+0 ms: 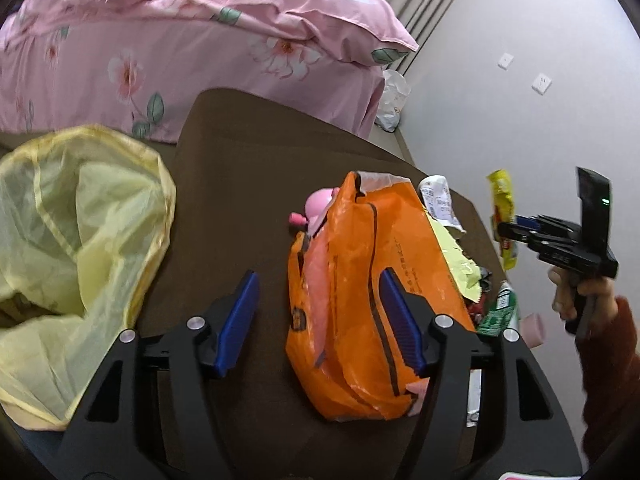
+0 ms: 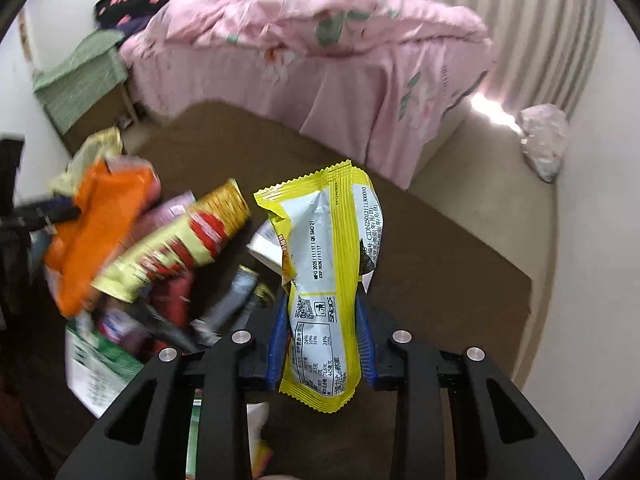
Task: Collect trash
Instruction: 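Grasp the orange bag with the left tool while the right tool grasps the yellow wrapper, then carry the orange bag and yellow wrapper into the yellow trash bag and release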
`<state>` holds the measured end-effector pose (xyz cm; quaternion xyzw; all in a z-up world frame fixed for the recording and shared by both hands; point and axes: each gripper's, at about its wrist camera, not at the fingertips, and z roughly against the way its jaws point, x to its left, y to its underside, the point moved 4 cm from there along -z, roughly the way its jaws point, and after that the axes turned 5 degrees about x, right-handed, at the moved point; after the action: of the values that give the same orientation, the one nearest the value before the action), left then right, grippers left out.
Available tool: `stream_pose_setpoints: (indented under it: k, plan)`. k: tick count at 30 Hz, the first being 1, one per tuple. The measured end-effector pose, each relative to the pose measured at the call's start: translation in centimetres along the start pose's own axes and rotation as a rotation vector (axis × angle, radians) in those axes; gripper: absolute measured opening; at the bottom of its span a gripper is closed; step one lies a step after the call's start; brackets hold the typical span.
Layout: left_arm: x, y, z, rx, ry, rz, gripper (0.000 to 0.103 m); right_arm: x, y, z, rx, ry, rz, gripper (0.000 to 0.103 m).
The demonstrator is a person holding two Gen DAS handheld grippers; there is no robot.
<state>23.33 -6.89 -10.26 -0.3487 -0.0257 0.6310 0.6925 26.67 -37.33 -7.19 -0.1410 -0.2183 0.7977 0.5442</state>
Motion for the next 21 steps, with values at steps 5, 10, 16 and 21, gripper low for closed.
stream_pose_setpoints:
  k: [5,10,16,21]
  plan:
    - [0.6,1.2,-0.6,0.06,0.035,0.06,0.071,2.8,1.1,5.1,-0.143,0.033,-0.091,0.029]
    - [0.0,2.8,-0.1,0.081,0.045,0.095,0.068,5.9,3.7,7.1,-0.217,0.1,-0.131,0.029]
    - [0.0,3.4,0.1,0.084,0.106,0.17,0.022,8.8,6.3,8.5,-0.263,0.09,-0.224,0.029]
    - [-1.0,3.4,3.8,-0.009,0.059,0.061,0.013,11.4,7.6,10.0,-0.299,0.123,-0.216,0.029]
